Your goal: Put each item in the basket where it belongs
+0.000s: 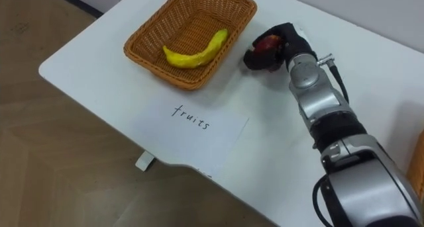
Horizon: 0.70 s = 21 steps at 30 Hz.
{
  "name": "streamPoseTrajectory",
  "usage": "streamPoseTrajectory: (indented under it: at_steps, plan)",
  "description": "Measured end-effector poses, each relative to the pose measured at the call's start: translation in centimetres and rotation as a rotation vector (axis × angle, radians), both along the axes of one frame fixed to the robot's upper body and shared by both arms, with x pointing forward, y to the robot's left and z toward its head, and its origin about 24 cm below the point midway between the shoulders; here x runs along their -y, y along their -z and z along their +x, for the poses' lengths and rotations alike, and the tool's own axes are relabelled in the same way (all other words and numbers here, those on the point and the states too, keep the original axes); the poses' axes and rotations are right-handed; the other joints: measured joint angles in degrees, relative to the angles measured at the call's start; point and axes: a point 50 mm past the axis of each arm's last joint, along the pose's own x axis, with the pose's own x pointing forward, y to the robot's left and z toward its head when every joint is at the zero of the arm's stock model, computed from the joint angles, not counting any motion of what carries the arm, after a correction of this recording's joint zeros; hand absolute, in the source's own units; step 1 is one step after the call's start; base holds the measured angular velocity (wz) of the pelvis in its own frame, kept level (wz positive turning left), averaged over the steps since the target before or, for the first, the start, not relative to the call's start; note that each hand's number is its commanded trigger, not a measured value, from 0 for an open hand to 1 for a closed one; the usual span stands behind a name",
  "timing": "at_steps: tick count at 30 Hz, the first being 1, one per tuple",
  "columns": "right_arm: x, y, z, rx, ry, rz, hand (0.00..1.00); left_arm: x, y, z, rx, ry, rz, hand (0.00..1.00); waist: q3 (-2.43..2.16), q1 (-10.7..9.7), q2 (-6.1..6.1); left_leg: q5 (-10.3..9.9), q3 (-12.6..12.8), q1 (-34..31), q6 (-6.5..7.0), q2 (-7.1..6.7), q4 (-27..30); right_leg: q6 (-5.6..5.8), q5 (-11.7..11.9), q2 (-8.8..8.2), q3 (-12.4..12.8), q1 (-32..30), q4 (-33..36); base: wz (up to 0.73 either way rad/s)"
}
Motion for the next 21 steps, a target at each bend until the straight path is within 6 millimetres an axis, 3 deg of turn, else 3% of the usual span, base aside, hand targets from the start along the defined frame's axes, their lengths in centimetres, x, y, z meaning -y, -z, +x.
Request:
streamPoseTrajectory:
  at_steps: [14,21]
  plan:
    - [-0.2,0.2,-0.1,-0.032,-0.046,-0.015,1.00,-0.1,0.0,0.3,-0.003,0.000,0.003,0.00,-0.01,-0.22,-0.34,0.00,-0.11,0.72,0.01,-0.03,-0.25,0.04,-0.02,-0.01,-0.09,0.57,-0.19,0.00]
    - [-1.8,-0.4,-0.8,-0.011,-0.164,-0.104,1.00,-0.3,0.0,-0.3,-0.012,-0.076,-0.002,0.00,-0.06,-2.03,-0.23,-0.32,-0.07,1.83,0.24,-0.11,-0.05,0.17,-0.07,-0.02,0.10,1.94,-0.30,0.01]
